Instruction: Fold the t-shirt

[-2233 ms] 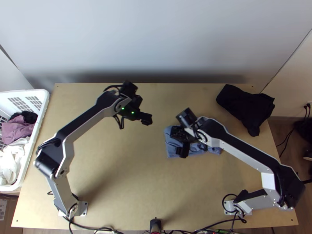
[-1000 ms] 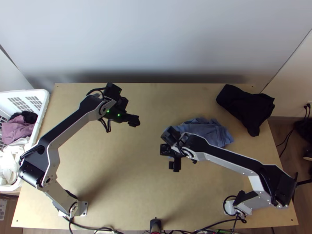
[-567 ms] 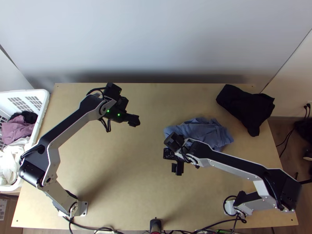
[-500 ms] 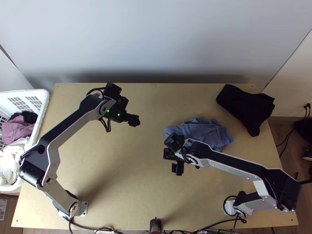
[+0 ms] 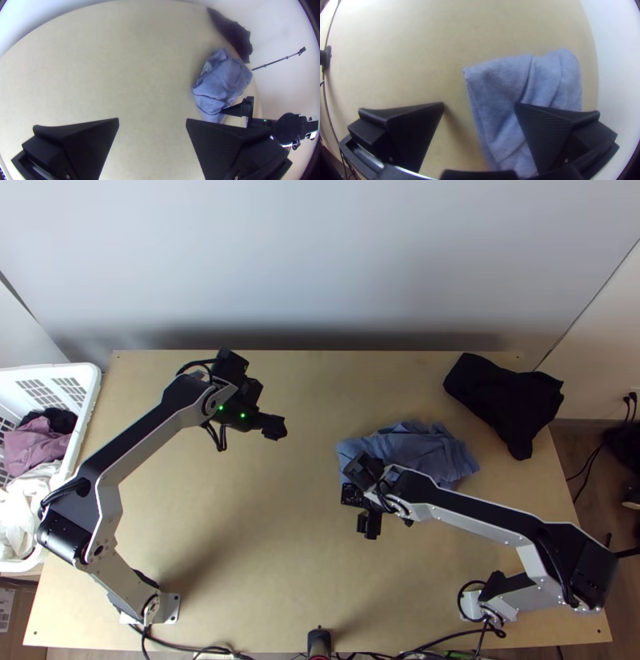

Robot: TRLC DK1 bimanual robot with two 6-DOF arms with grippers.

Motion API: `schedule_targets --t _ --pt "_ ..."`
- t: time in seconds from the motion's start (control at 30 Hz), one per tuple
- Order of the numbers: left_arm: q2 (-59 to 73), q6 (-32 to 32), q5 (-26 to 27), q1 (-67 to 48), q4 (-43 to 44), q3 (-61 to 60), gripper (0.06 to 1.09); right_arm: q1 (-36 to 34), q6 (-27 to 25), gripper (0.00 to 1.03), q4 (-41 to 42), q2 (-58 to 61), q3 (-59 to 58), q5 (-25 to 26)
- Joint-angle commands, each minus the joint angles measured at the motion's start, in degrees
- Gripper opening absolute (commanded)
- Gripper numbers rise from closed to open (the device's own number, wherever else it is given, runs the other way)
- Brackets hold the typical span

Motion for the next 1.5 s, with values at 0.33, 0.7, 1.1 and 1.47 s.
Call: schedule_targets --t 0.33,0.7,1.1,1.47 --pt "-1.06 -0.05 0.00 0.04 -0.11 -0.72 1.04 -8.57 -3.34 0.98 2.36 1.35 0.21 1.50" --pt "-1.06 -0.40 0.00 -0.13 -0.02 -0.28 1.04 -15.25 -4.39 0.52 1.65 6.63 5.92 1.41" --pt "-1.23 -0.40 0.00 -0.31 -0.11 0.34 1.04 -18.86 -2.46 0.03 -0.63 3.11 9.09 0.09" --pt "-1.32 -0.40 0.00 -0.57 -0.11 1.31 1.04 -25.80 -2.20 0.03 -3.36 -3.65 17.43 0.09"
